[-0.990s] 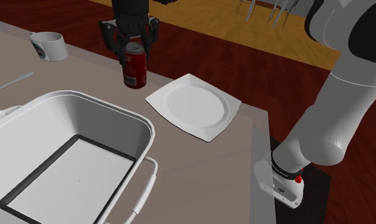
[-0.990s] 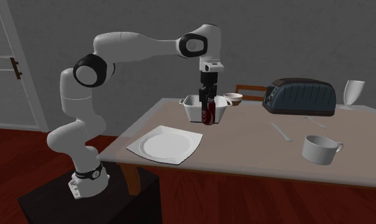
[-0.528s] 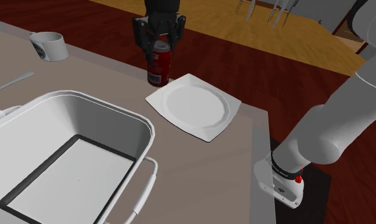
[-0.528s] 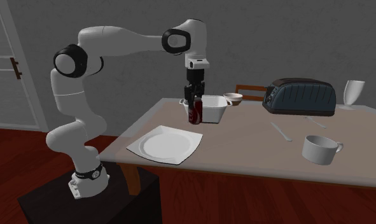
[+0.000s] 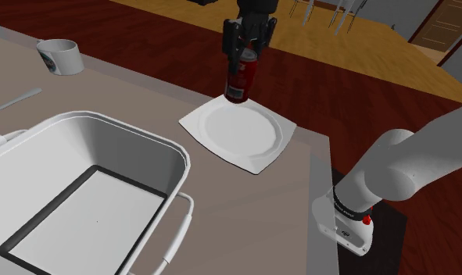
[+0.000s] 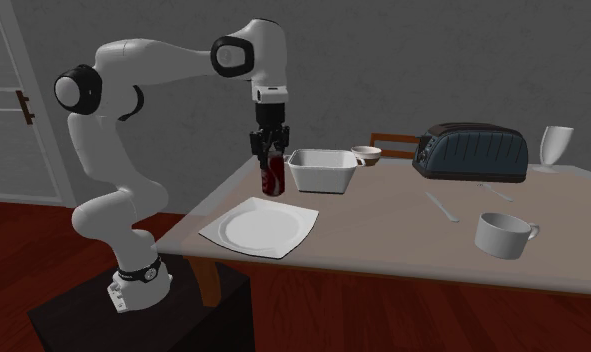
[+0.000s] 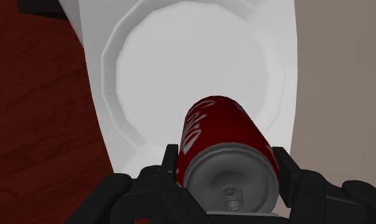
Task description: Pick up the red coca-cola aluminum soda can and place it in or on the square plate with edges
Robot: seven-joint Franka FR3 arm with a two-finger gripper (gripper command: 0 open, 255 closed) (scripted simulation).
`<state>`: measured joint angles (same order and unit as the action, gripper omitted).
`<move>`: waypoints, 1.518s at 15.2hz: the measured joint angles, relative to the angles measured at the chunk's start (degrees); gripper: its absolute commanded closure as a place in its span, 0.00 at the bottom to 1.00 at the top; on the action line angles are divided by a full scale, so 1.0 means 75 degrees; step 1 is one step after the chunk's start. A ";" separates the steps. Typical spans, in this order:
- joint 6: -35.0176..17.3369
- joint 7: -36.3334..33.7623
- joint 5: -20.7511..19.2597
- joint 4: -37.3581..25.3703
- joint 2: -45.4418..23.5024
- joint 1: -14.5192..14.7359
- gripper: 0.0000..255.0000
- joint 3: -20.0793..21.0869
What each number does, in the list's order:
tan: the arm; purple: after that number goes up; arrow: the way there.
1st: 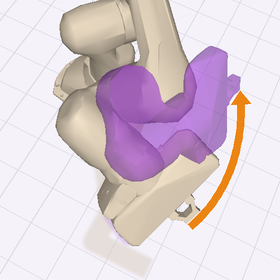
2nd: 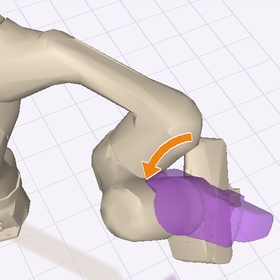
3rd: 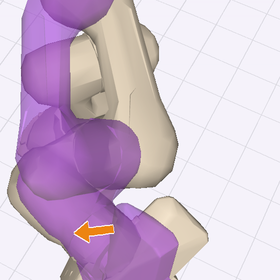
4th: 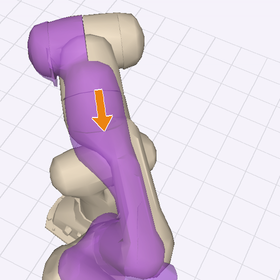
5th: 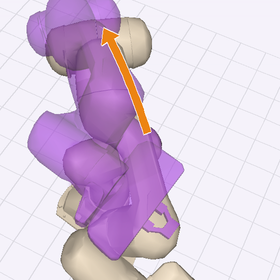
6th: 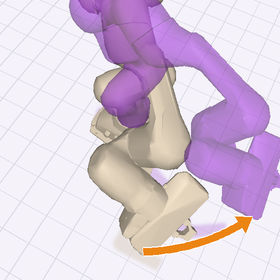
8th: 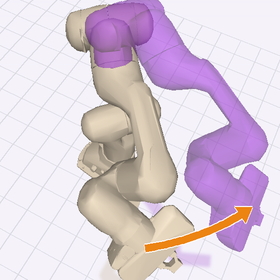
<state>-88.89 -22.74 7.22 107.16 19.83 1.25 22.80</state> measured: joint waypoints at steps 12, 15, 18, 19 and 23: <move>-0.0710 0.0477 0.0228 0.1669 0.0955 0.0060 1.00 -0.0306; -0.1005 0.0506 0.0254 0.2017 0.1008 0.0074 1.00 -0.0291; -0.1328 0.0505 0.0289 0.2364 0.1035 0.0096 1.00 -0.0248; -0.1415 0.0502 0.0298 0.2455 0.1038 0.0102 1.00 -0.0234; -0.1648 0.0512 0.0314 0.2679 0.1031 0.0109 1.00 -0.0208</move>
<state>-101.26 -18.90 9.57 127.25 27.56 2.07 21.23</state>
